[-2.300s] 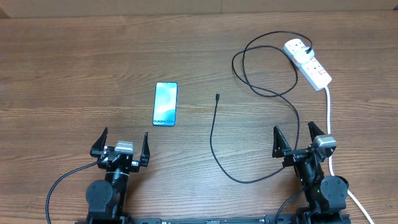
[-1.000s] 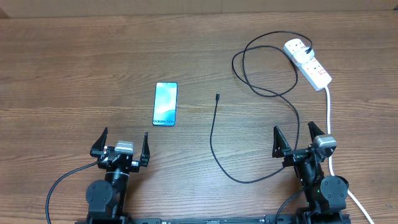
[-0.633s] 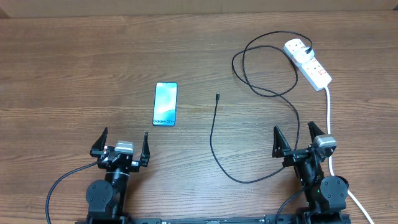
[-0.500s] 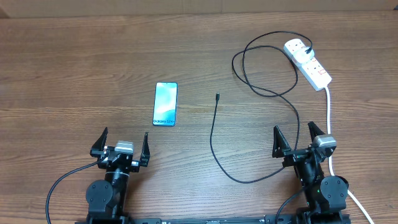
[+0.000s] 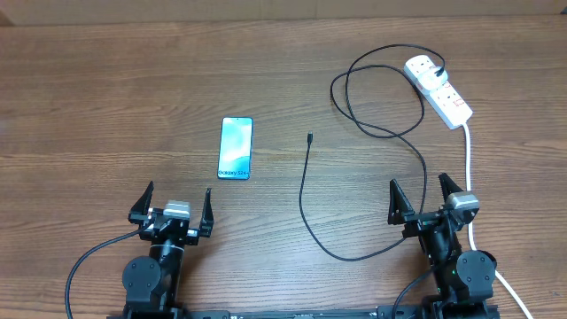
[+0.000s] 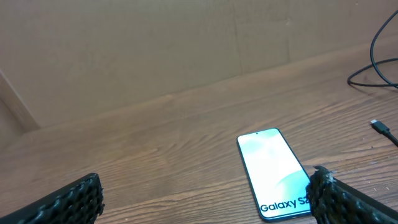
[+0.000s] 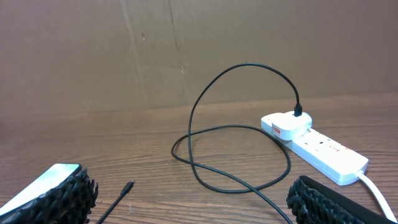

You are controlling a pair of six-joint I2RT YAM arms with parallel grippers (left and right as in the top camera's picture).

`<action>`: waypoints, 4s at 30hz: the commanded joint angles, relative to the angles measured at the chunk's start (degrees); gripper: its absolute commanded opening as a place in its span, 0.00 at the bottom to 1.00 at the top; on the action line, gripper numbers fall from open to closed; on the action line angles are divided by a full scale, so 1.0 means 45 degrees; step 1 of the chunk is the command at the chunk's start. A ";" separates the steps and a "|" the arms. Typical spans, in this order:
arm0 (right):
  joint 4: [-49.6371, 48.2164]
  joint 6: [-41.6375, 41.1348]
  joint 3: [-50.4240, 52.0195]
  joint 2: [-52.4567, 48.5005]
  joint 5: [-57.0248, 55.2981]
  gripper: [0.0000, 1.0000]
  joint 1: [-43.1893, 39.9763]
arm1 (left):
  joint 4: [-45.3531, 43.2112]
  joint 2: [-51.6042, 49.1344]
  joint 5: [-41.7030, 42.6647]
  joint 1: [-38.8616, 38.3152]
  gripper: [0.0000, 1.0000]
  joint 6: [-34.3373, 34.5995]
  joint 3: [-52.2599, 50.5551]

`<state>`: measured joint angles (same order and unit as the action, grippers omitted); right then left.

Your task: Plug charger to phone and switch on socket

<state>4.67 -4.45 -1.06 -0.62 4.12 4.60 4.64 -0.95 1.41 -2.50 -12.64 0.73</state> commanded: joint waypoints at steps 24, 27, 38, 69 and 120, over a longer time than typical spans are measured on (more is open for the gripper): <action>-0.0053 -0.0039 0.0131 0.0102 -0.0010 1.00 0.0058 | -0.0049 0.0155 -0.0083 0.0073 1.00 -0.0243 -0.0102; -0.0053 -0.0044 0.0131 0.0102 -0.0010 1.00 0.0058 | -0.0044 0.0155 -0.0083 0.0073 1.00 -0.0243 -0.0102; -0.0053 -0.0039 0.0131 0.0102 -0.0010 1.00 0.0058 | -0.0049 0.0155 -0.0117 0.0073 1.00 -0.0248 -0.0102; -0.0053 -0.0044 0.0131 0.0102 -0.0010 1.00 0.0058 | 0.1695 -0.6339 0.1379 0.0073 1.00 0.0913 0.7223; 0.0039 -0.1778 -0.1375 -0.0719 0.1496 1.00 0.0058 | 1.2614 -2.1012 0.4405 0.0034 1.00 0.1603 2.1857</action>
<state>4.45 -10.28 -2.11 -1.87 9.19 4.60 62.11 -95.31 20.21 -2.50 -7.20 97.65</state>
